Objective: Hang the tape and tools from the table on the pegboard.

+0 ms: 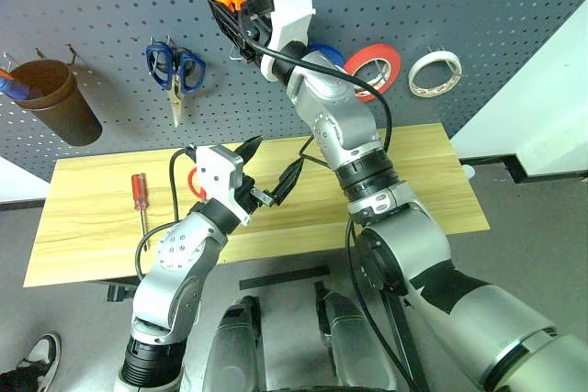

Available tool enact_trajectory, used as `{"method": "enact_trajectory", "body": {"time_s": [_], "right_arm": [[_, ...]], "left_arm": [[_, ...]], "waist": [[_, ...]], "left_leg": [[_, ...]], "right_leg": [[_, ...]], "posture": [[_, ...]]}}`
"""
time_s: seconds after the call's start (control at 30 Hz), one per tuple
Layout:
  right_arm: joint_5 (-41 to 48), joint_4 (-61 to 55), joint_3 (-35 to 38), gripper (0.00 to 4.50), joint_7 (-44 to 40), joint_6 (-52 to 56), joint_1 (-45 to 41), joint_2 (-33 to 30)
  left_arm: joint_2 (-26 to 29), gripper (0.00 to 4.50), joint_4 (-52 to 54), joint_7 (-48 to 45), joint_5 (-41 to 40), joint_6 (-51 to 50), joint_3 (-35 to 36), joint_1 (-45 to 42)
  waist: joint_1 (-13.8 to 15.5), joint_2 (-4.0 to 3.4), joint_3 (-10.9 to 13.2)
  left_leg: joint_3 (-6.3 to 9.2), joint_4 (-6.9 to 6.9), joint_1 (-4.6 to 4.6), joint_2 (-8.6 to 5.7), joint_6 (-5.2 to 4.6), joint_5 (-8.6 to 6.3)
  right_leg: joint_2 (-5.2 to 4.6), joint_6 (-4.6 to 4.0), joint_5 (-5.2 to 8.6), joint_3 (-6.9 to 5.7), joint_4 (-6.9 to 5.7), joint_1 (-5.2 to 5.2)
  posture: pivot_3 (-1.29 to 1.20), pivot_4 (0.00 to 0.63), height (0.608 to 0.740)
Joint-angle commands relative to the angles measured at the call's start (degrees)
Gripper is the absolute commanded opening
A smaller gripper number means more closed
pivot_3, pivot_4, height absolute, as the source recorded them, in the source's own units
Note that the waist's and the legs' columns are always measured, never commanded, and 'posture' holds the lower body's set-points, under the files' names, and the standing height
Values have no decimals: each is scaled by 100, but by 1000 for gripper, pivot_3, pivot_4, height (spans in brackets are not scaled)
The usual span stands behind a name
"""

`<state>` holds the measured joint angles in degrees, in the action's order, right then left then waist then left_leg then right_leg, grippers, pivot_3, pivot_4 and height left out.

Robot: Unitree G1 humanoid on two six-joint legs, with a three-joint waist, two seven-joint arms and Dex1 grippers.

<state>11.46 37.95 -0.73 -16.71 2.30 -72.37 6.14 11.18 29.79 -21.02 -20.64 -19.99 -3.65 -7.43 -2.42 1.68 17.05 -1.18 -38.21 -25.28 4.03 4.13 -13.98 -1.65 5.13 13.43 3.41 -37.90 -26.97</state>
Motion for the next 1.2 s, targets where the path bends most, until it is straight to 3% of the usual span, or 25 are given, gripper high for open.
{"method": "enact_trajectory", "body": {"time_s": [0.03,0.73,1.2], "right_arm": [[-4,3,159,2114,136,-344,-340,88],[-142,1545,355,2114,256,-1305,-896,155],[-168,1777,432,2113,376,-1435,-956,27]], "left_arm": [[-5,4500,360,57,-51,-34,-68,31],[-2,4500,750,270,-90,-242,-162,268],[29,4500,837,285,-160,-342,-152,313]], "waist": [[0,0,4],[5,0,116],[6,-2,176]], "left_leg": [[0,0,0,0,0,0],[2,3,0,0,0,0],[4,4,-1,0,0,0]], "right_leg": [[0,0,0,0,0,0],[0,-4,3,-1,3,-1],[0,-13,8,-2,5,-1]], "posture": [[30,335,721],[51,351,721],[49,354,721]]}}
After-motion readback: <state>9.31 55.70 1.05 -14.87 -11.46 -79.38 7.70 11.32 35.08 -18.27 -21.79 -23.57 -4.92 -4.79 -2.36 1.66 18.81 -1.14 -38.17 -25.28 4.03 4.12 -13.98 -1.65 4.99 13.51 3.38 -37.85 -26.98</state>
